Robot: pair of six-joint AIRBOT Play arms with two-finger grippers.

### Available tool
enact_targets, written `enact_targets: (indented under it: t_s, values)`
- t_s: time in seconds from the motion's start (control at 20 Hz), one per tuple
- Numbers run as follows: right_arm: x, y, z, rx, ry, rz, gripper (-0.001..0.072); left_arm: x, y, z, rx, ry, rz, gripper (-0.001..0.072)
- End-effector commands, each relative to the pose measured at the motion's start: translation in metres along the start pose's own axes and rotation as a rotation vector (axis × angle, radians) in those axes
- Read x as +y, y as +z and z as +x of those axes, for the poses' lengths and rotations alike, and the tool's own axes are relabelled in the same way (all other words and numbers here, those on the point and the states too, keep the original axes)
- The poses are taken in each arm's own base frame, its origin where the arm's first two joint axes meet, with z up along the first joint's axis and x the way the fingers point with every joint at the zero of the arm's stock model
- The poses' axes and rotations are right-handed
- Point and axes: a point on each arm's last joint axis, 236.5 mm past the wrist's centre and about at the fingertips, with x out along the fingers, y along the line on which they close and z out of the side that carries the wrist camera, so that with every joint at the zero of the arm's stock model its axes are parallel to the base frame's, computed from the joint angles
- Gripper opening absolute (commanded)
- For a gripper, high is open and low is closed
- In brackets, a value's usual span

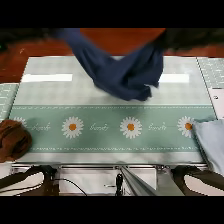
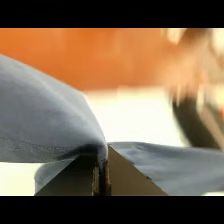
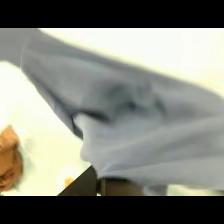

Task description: Fold the shirts.

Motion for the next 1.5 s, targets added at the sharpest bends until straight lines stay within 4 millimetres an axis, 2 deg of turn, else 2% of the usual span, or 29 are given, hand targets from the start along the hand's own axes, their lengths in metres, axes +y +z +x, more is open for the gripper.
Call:
enact_targets:
  t_s: [0.0,0.1,0.15,0.25,0.35,0.4,0.5,0.6,0.7,0.8,0.95,1.05,1.15,1.2,1.35,1.45]
  values:
    - [0.074,0.015,-0.090,-0.093,-0.019,-0.215,0.0017,-0.104,0.119,-0.098,-0.385,0.014,0.260,0.0028]
    - [0.091,-0.008,-0.125,-0.105,-0.072,-0.267,0.0017,-0.137,0.141,-0.154,-0.489,0.103,0.414,0.0027]
    - [0.094,-0.023,-0.142,-0.103,-0.114,-0.285,0.0017,-0.147,0.148,-0.181,-0.533,0.167,0.477,0.0027]
    - [0.095,-0.049,-0.174,-0.116,-0.208,-0.280,0.0017,-0.162,0.152,-0.236,-0.606,0.329,0.570,0.0027]
    - [0.098,-0.073,-0.197,-0.129,-0.263,-0.266,0.0017,-0.178,0.148,-0.280,-0.656,0.472,0.647,0.0027]
    - [0.101,-0.086,-0.206,-0.127,-0.275,-0.259,0.0017,-0.189,0.143,-0.298,-0.674,0.533,0.690,0.0027]
    - [0.109,-0.107,-0.221,-0.130,-0.285,-0.254,0.0017,-0.212,0.130,-0.318,-0.692,0.586,0.754,0.0027]
    - [0.111,-0.123,-0.225,-0.123,-0.284,-0.227,0.0017,-0.220,0.116,-0.322,-0.661,0.602,0.775,0.0027]
    - [0.102,-0.142,-0.215,-0.071,-0.276,-0.175,0.0017,-0.207,0.104,-0.311,-0.578,0.605,0.745,0.0027]
    - [0.086,-0.169,-0.192,0.025,-0.252,-0.101,0.0017,-0.173,0.084,-0.292,-0.457,0.598,0.627,0.0027]
    - [0.044,-0.204,-0.144,0.130,-0.238,0.021,0.0017,-0.100,0.037,-0.253,-0.239,0.576,0.417,0.0027]
    - [0.009,-0.216,-0.107,0.150,-0.240,0.093,0.0017,-0.035,0.010,-0.229,-0.153,0.584,0.277,0.0027]
    - [-0.031,-0.217,-0.070,0.138,-0.262,0.161,0.0015,0.024,-0.019,-0.198,-0.096,0.572,0.156,0.0027]
    - [-0.051,-0.216,-0.052,0.135,-0.280,0.196,0.0015,0.045,-0.033,-0.175,-0.079,0.544,0.142,0.0027]
    - [-0.108,-0.198,-0.004,0.130,-0.332,0.252,0.0015,0.091,-0.074,-0.109,-0.014,0.510,0.118,0.0027]
    - [-0.147,-0.187,0.031,0.125,-0.364,0.297,0.0015,0.113,-0.082,-0.065,-0.024,0.505,0.112,0.0027]
